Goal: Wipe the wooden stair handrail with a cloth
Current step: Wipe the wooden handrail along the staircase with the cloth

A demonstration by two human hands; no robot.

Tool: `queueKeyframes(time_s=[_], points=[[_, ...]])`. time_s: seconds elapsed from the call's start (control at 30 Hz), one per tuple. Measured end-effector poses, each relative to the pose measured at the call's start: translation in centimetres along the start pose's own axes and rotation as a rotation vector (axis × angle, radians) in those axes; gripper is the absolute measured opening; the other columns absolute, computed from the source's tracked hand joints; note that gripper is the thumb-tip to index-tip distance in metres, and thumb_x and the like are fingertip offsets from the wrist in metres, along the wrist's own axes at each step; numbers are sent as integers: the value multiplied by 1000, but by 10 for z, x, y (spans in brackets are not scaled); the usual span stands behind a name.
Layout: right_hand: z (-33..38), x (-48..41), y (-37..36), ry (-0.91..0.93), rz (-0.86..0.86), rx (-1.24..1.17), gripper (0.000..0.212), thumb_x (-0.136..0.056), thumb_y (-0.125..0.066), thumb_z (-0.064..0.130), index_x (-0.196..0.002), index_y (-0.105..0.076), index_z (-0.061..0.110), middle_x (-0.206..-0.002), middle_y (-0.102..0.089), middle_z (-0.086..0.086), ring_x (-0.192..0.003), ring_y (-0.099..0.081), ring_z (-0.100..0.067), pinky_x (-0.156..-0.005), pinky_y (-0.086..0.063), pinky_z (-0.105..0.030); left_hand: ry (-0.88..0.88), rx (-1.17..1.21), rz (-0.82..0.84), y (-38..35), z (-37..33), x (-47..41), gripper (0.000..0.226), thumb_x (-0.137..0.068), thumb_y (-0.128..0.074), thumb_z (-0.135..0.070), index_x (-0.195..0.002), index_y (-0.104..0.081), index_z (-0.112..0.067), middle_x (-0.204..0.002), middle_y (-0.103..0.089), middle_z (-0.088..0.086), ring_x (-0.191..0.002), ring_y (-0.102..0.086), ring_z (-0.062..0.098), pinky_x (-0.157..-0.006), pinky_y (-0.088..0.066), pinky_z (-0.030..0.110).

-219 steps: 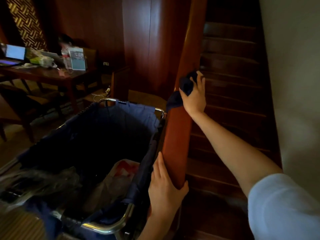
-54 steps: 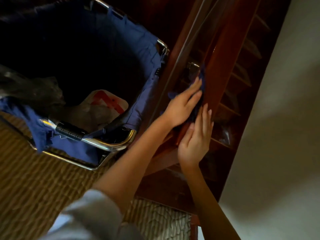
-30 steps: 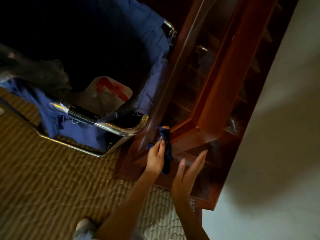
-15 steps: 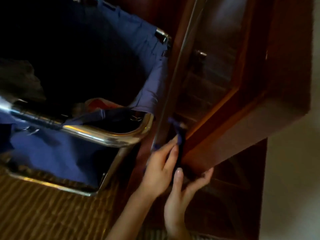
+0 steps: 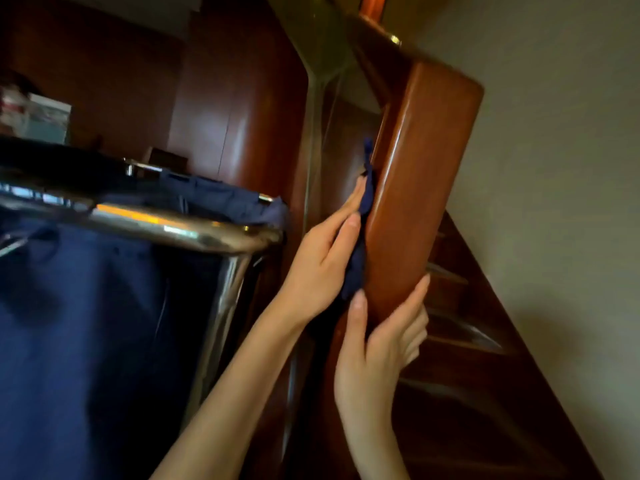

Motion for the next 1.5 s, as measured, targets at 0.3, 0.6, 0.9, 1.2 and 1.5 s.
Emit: queueKeyframes(time_s=[0.3,0.6,0.9,1.2,1.5], points=[[38,-56,-13,289,-228,177,55,-104,-31,30,-151,-29,1,-159,-21,-19,-147,-24,-30,-115,-29,-46,-78,-33,-1,-2,-39,-95,40,-104,-34,-8,-141,-40,6,-147,-43,18,-141,-36,25,-118,-24,30],[-6,-30,-1,438,-75,-40,46,-101,-38,3,-145,-35,-10,-155,-26,-29,-148,-20,-37,-121,-19,-41,162,23,-146,-13,52,134,40,-103,-39,-21,-143,-41,-22,-148,-43,-12,-140,-38,9,-115,-26,20],[-91,102,31,374,305,149,52,-104,-34,15,-152,-20,2,-163,-10,-9,-151,-9,-28,-122,-14,-46,740,7,-422,-26,117,335,29,-103,-44,-20,-124,-55,-35,-114,-66,-5,-110,-62,8,-100,-45,28],[-113,161,38,202,447,113,54,-104,-31,18,-152,-14,-1,-163,-1,-6,-152,-3,-25,-123,-12,-32,620,-13,-418,-21,111,266,37,-104,-39,-22,-108,-62,7,-85,-65,24,-83,-64,41,-69,-48,46],[-140,253,77,-246,579,5,47,-106,-32,22,-151,-20,29,-161,-14,14,-148,-18,-8,-117,-25,-20,1027,14,-615,-66,118,415,43,-106,-33,-20,-149,-30,-22,-153,-37,1,-142,-35,17,-117,-29,34]])
Point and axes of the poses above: each hand's wrist, its own x-axis away from the middle knuckle, its own y-axis out of the back of the hand, z = x × y, the point moved 2 cm from there along -x, towards the middle knuckle
